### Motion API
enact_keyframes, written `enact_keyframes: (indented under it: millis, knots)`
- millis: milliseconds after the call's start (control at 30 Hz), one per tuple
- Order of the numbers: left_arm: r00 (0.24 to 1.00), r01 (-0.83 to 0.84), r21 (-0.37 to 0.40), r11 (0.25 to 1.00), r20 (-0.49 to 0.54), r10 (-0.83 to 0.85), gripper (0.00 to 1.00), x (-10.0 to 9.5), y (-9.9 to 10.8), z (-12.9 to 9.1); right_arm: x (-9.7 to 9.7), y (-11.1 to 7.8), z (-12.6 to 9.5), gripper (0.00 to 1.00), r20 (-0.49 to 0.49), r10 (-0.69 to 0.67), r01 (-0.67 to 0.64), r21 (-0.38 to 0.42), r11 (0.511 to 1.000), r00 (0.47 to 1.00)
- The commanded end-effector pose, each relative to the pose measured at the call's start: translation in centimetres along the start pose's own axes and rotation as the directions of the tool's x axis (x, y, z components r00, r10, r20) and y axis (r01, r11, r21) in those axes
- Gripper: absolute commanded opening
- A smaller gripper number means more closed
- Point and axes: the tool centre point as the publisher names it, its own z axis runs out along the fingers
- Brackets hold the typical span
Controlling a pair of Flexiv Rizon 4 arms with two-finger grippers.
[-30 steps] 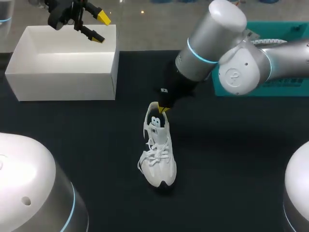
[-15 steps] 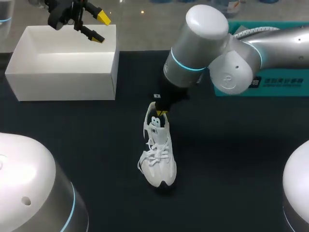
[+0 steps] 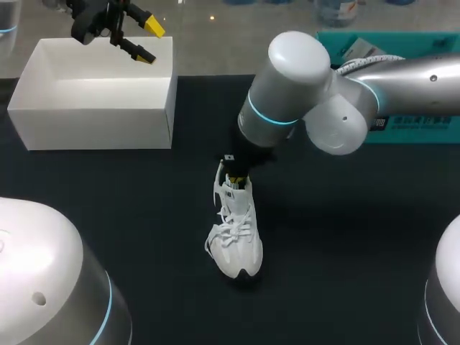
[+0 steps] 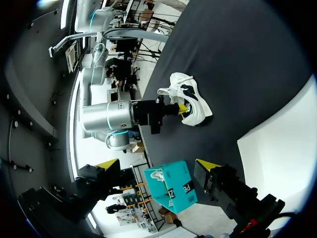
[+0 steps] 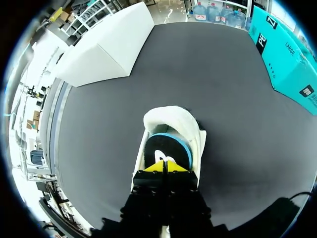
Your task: Take the shoe out of the shoebox, open the shoe tongue, remove and reinsert the insole, then place the shoe into the shoebox
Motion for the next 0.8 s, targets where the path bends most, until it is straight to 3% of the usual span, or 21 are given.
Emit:
enact_keyframes:
  millis: [33, 367, 633, 800]
  knots:
    - [1.000, -0.001, 0.003, 1.000, -0.002, 0.001, 1.00, 0.0, 0.1, -0.1, 0.5, 0.8, 2.1, 0.00, 0.013, 0.004, -0.004, 0.053, 0.999, 1.000]
    - [1.000, -0.001, 0.003, 1.000, -0.002, 0.001, 1.00, 0.0, 0.1, -0.1, -0.2, 0.7, 4.2, 0.00, 0.024, 0.019, -0.022, 0.118, 0.993, 1.000]
    - [1.000, -0.001, 0.003, 1.000, -0.002, 0.001, 1.00, 0.0, 0.1, -0.1, 0.7, 0.9, 0.7, 0.00, 0.129, -0.008, 0.001, 0.050, 0.999, 0.992]
    - [1.000, -0.001, 0.003, 1.000, -0.002, 0.001, 1.00, 0.0, 0.1, -0.1, 0.1, 1.5, 1.6, 0.00, 0.163, -0.026, 0.022, 0.025, 0.999, 0.986]
